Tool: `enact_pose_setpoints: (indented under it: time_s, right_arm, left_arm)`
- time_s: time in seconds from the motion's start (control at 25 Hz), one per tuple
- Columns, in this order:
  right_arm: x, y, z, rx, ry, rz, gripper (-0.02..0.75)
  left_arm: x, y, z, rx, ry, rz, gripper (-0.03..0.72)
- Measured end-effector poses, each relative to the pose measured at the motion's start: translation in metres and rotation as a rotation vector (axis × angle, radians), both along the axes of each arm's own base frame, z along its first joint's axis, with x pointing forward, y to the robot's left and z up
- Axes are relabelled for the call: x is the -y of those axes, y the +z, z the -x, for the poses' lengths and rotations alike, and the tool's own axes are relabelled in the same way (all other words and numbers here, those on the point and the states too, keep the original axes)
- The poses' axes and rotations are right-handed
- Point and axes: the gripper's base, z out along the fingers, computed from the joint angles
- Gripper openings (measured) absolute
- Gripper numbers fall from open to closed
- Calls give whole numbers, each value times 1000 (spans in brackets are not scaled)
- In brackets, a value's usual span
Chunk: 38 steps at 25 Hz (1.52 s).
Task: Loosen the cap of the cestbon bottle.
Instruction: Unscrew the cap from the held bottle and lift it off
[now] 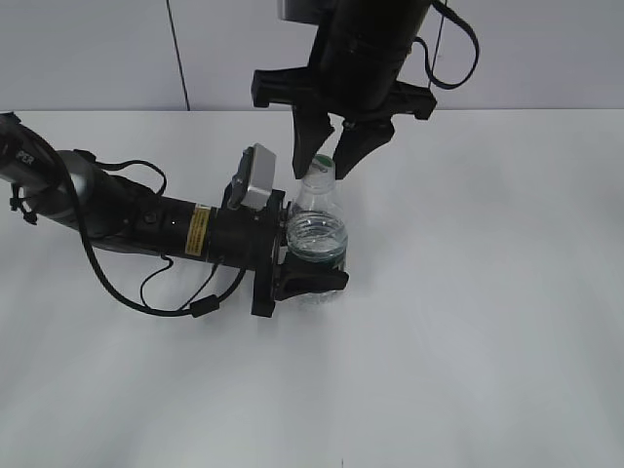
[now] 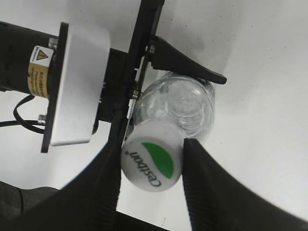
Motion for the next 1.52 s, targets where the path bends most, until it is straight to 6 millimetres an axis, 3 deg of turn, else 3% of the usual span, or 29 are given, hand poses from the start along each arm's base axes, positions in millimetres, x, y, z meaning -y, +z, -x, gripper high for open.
enact_pose_setpoints:
  time_s: [0.24, 0.76, 1.52]
  right_arm:
    - [0, 0, 0, 30, 89, 9, 298]
    - [0, 0, 0, 216, 655, 50, 297]
    - [0, 1, 1, 416, 1269, 81, 294]
  left_arm:
    - [0, 0, 0, 0, 0, -1, 410]
    - [0, 0, 0, 1, -1, 0, 410]
    - [-1, 0, 1, 10, -25, -10, 410]
